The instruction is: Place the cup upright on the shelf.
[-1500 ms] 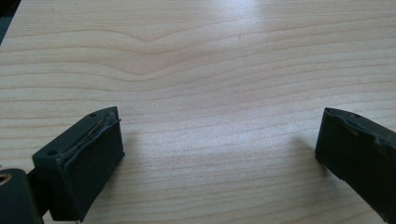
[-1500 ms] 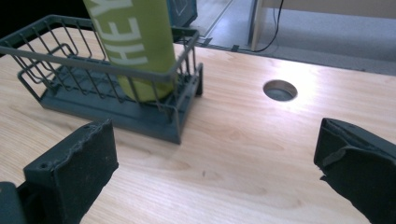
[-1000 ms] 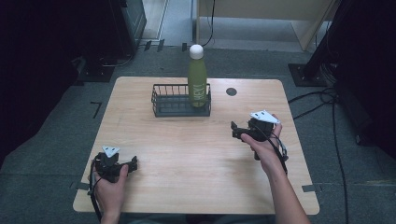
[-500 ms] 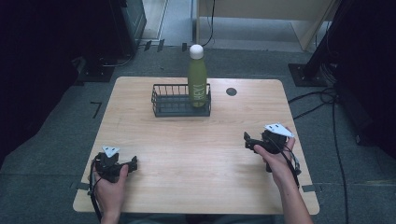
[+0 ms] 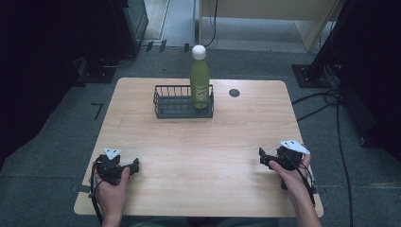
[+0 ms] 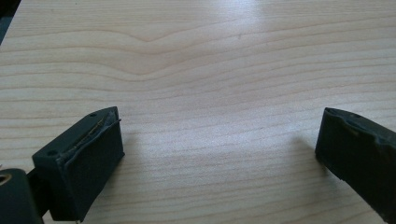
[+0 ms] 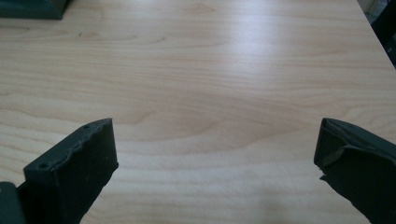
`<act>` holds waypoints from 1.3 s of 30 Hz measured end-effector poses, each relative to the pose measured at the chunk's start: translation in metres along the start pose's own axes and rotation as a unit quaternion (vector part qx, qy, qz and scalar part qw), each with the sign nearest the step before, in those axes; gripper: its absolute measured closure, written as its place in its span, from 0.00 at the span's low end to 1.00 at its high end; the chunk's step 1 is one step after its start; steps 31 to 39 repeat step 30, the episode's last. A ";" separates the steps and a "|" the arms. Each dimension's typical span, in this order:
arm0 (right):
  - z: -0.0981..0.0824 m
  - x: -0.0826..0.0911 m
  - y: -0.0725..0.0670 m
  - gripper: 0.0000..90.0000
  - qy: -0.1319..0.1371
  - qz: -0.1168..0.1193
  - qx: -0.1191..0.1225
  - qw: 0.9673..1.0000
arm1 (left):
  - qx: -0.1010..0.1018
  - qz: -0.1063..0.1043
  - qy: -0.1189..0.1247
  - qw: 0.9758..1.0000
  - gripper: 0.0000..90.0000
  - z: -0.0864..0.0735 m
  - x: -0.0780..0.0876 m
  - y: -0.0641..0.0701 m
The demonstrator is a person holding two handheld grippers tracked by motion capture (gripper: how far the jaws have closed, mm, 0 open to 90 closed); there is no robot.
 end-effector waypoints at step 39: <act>-0.042 0.007 0.022 0.00 -0.072 -0.038 -0.011 0.997 | 0.000 0.000 0.000 1.000 0.01 0.000 0.000 0.000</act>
Point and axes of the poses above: each handheld gripper's, and its own axes: x roughly backward along the jaws, z roughly out of its top, y roughly to its right, the point moved 2 cm from there along -x, roughly forward along the jaws, and after that the axes turned 8 degrees about -y, right-handed, at the moved point
